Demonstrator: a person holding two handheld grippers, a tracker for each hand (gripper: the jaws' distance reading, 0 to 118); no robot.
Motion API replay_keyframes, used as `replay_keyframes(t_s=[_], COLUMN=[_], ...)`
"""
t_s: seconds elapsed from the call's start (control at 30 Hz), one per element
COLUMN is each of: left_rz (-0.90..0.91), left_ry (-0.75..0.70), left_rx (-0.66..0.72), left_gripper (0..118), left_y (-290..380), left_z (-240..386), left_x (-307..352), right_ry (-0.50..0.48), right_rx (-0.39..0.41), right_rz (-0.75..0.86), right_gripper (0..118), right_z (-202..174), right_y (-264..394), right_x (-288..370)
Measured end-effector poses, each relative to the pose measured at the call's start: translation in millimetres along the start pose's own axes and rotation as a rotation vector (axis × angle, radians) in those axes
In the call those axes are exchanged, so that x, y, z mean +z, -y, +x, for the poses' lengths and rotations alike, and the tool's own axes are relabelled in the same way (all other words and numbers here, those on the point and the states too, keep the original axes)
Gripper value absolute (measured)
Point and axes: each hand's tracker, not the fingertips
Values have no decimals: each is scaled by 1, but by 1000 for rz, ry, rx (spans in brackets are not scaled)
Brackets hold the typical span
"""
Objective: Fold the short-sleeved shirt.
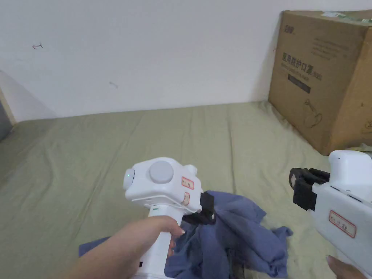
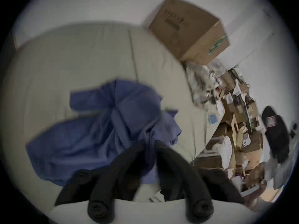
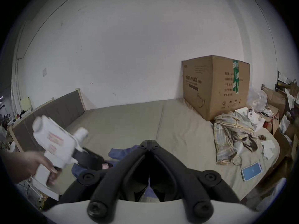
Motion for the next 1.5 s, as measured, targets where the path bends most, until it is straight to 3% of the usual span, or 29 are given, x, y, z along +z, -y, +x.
replay_keyframes(t_s=[0.03, 0.07, 0.1, 0.13, 0.23, 0.4, 0.47, 0.5, 0.53, 0.57, 0.6, 0.63, 0.73, 0.83, 0.97, 1.0, 1.03, 1.07, 1.1, 1.13, 1.3, 1.33, 1.37, 1.43, 1.47, 1.5], left_rz=[-23, -44, -54, -39, 2, 455, 566, 587, 588, 595, 590, 584, 570, 412, 229, 198, 176, 160, 148, 165, 125, 102, 78, 96, 129, 164], left_ry=[-6, -17, -17, -6, 43, -69, -152, -169, -182, -208, -253, -319, -291, -423, -415, -394, -396, -411, -409, -411, -385, -369, -361, -528, -516, -458], left_rx=[18, 44, 55, 59, 112, -33, -55, -54, -59, -64, -62, -61, -14, 101, 203, 226, 235, 247, 249, 240, 153, 127, 90, -66, -86, -74], left_gripper=[33, 75, 99, 104, 101, 102, 93, 77, 51, 8, 1, 0, 0, 0, 0, 6, 30, 90, 113, 115, 110, 104, 91, 57, 20, 1], left_y=[7, 14, 23, 30, 39, 73, 93, 101, 108, 113, 116, 117, 114, 87, 58, 54, 51, 49, 48, 47, 50, 52, 55, 65, 71, 76], left_z=[-7, -14, -19, -24, -36, -33, -39, -46, -53, -60, -67, -76, -110, -149, -211, -223, -235, -243, -253, -259, -262, -259, -254, -235, -230, -230], left_x=[-13, -22, -27, -28, -12, 76, 107, 121, 133, 141, 147, 152, 165, 148, 107, 98, 87, 80, 68, 64, 28, 23, 19, 19, 25, 36], right_ry=[1, 1, 1, 1, 2, -6, -8, -8, -11, -13, -16, -20, -29, -36, -32, -27, -22, -16, -8, 3, 39, 35, 35, 45, 37, 5], right_rx=[-1, -1, -1, -1, -3, -15, -7, -1, 3, 5, 7, 8, 13, 25, 40, 42, 44, 46, 48, 51, 16, -4, -15, -18, -22, -37], right_rz=[-10, -20, -28, -35, -53, -59, -55, -53, -52, -51, -51, -52, -60, -70, -100, -108, -119, -128, -137, -146, -194, -211, -227, -287, -317, -343], right_gripper=[1, 1, 1, 1, 1, 1, 1, 1, 1, 1, 1, 1, 1, 1, 1, 1, 1, 1, 1, 1, 1, 1, 1, 1, 1, 1], right_z=[1, 2, 3, 3, 4, 0, -3, -5, -7, -9, -11, -13, -18, -21, -18, -17, -15, -12, -9, -6, 13, 18, 24, 35, 41, 47], right_y=[3, 6, 8, 10, 14, 15, 15, 16, 16, 16, 16, 16, 17, 20, 25, 27, 28, 30, 32, 34, 39, 39, 39, 39, 40, 41], right_x=[-2, -4, -6, -7, -12, -16, -17, -18, -19, -20, -21, -23, -28, -32, -40, -42, -44, -46, -49, -52, -74, -82, -91, -113, -125, -136])
